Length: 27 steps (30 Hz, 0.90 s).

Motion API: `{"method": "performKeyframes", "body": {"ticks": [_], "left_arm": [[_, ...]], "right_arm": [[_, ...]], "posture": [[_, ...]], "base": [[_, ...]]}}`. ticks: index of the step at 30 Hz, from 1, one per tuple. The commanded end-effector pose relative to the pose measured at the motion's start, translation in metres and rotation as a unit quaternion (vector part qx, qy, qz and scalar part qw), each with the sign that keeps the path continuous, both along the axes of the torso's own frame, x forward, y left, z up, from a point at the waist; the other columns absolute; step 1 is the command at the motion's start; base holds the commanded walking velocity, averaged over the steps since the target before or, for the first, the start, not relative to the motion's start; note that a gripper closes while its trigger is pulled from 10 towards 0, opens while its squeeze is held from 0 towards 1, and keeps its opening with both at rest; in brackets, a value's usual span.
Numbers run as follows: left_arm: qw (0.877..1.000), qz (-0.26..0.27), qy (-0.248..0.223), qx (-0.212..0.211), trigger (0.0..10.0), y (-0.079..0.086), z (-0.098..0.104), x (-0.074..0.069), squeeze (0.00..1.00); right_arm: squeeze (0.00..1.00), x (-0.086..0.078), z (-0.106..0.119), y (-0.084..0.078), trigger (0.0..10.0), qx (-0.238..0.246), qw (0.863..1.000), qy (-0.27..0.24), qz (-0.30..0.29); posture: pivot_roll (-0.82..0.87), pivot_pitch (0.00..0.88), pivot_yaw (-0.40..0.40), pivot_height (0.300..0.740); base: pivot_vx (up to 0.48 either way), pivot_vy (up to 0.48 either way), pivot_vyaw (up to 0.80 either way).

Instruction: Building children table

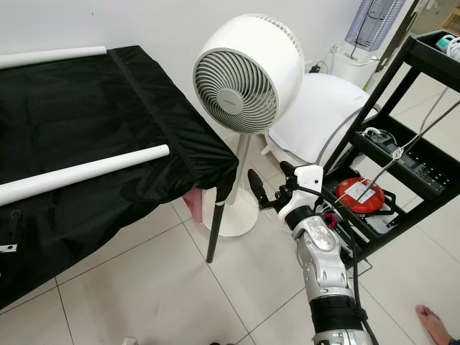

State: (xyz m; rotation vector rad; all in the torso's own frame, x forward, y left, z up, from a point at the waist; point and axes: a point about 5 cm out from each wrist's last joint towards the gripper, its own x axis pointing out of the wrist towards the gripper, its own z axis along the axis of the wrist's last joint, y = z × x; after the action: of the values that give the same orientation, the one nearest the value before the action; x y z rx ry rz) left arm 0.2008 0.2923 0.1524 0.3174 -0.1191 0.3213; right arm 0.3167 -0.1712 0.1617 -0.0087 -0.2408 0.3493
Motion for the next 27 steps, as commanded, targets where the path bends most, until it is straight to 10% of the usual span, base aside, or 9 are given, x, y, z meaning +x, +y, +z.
{"method": "performKeyframes", "body": {"ticks": [1, 27], "left_arm": [[1.000, -0.011, 0.012, -0.001, 10.0, -0.0029, -0.0076, 0.0028, 0.00], [1.000, -0.014, 0.013, -0.010, 10.0, 0.0010, -0.0131, 0.0067, 0.00]], "right_arm": [[0.00, -0.0021, -0.0074, -0.0037, 10.0, -0.018, 1.000, 0.009, -0.007], [0.00, -0.0005, -0.0082, -0.0066, 10.0, -0.039, 0.999, 0.010, -0.012]], "posture": [[0.12, 0.145, -0.069, 0.740], [0.11, 0.152, -0.070, 0.740]], "base": [[0.000, 0.000, 0.80], [0.000, 0.018, 0.80]]}}
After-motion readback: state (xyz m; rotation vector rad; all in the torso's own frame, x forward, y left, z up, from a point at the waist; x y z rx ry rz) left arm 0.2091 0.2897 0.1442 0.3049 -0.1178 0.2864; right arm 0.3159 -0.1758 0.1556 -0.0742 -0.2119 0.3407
